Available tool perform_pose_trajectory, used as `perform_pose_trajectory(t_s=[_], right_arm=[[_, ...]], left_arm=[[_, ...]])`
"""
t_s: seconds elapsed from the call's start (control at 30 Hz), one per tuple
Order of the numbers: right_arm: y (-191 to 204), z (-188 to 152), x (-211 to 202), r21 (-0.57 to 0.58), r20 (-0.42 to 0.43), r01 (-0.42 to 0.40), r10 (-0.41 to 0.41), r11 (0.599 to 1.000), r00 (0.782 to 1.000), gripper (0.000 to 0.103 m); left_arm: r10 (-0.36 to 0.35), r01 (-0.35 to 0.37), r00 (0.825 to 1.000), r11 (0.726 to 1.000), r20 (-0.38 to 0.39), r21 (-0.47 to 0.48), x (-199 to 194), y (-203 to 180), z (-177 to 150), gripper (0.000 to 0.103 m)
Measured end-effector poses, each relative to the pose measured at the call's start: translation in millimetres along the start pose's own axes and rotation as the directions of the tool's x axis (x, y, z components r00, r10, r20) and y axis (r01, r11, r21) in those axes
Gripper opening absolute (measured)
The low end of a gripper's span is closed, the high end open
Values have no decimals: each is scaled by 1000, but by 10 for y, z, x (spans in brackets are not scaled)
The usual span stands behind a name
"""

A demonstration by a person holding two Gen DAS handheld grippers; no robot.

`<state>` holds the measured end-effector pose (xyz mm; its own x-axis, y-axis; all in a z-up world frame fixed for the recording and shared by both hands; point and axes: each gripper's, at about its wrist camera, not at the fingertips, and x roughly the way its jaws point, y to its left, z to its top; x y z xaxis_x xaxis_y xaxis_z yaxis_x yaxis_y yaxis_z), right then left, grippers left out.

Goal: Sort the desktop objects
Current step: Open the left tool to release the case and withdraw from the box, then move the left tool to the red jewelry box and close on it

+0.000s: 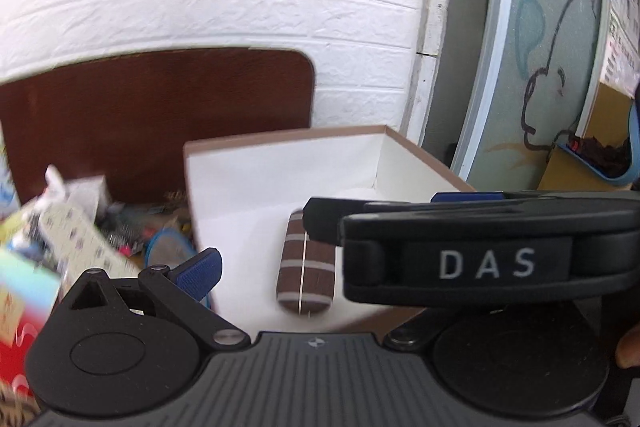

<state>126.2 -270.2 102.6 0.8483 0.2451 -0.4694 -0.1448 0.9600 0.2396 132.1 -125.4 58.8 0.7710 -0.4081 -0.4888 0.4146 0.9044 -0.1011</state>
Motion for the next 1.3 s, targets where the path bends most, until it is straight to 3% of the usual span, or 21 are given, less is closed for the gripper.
perform_pose_trajectory(t_s=[0.13,0.37,0.73,0.9,1.07,1.3], right_arm=[[194,-177,-119,-43,13,-13,13,999,1000,101],[452,-544,-287,-106,8,-38,39,994,999,101],[557,-1326,-320,-134,-84,-83,72,988,994,101],[536,-1574,-194,-130,-158,-53,32,990,987,101],[660,-1748,-72,-202,-191,-51,12,978,982,101],[714,-1748,-2,-255,-189,-68,20,965,982,101]], left_arm=[[-5,6,999,1000,39,-29,-251,92,-230,103],[63,-60,996,997,64,-47,-640,258,-608,103],[202,-208,977,973,-69,-99,-883,744,-1365,103],[238,-252,965,957,-109,-143,-902,935,-1517,103],[214,-231,970,958,-112,-169,-878,973,-1520,102],[115,-124,991,983,-73,-138,-780,847,-1357,101]])
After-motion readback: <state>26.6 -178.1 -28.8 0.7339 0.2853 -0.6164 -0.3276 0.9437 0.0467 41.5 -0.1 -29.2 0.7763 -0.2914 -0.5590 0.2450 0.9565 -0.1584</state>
